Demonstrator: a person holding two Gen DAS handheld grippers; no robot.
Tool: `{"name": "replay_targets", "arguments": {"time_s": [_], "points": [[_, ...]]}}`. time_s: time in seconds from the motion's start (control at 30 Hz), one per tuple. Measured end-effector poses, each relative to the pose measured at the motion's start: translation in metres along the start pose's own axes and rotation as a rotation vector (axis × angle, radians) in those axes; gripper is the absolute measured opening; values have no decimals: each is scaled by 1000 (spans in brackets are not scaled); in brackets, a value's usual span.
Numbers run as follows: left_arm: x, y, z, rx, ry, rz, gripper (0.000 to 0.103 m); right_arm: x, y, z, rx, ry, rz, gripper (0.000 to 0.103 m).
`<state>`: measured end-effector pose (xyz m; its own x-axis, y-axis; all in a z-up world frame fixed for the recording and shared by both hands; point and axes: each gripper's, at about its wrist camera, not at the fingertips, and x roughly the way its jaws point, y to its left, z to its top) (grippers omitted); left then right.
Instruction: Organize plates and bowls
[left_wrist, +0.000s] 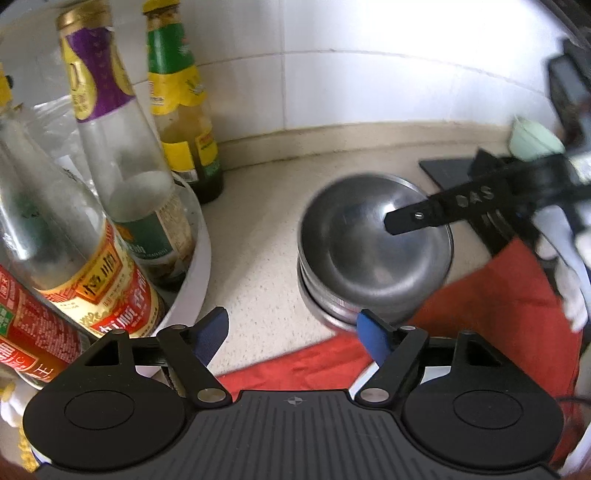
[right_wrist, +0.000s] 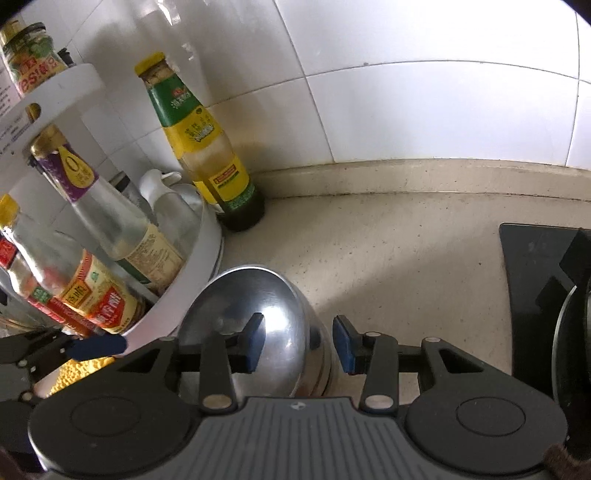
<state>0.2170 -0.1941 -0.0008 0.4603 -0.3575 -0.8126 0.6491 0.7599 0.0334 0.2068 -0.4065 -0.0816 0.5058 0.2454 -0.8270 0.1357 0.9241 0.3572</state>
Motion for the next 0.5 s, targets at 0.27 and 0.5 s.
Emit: {"name": "replay_targets", "arguments": {"time_s": [0.27, 0.5], "points": [[45, -11, -5, 51, 91, -30, 82, 28, -9, -3, 49, 99, 19, 42], [81, -37, 17, 147, 125, -124, 82, 29, -24, 2, 84, 124, 19, 42]]}}
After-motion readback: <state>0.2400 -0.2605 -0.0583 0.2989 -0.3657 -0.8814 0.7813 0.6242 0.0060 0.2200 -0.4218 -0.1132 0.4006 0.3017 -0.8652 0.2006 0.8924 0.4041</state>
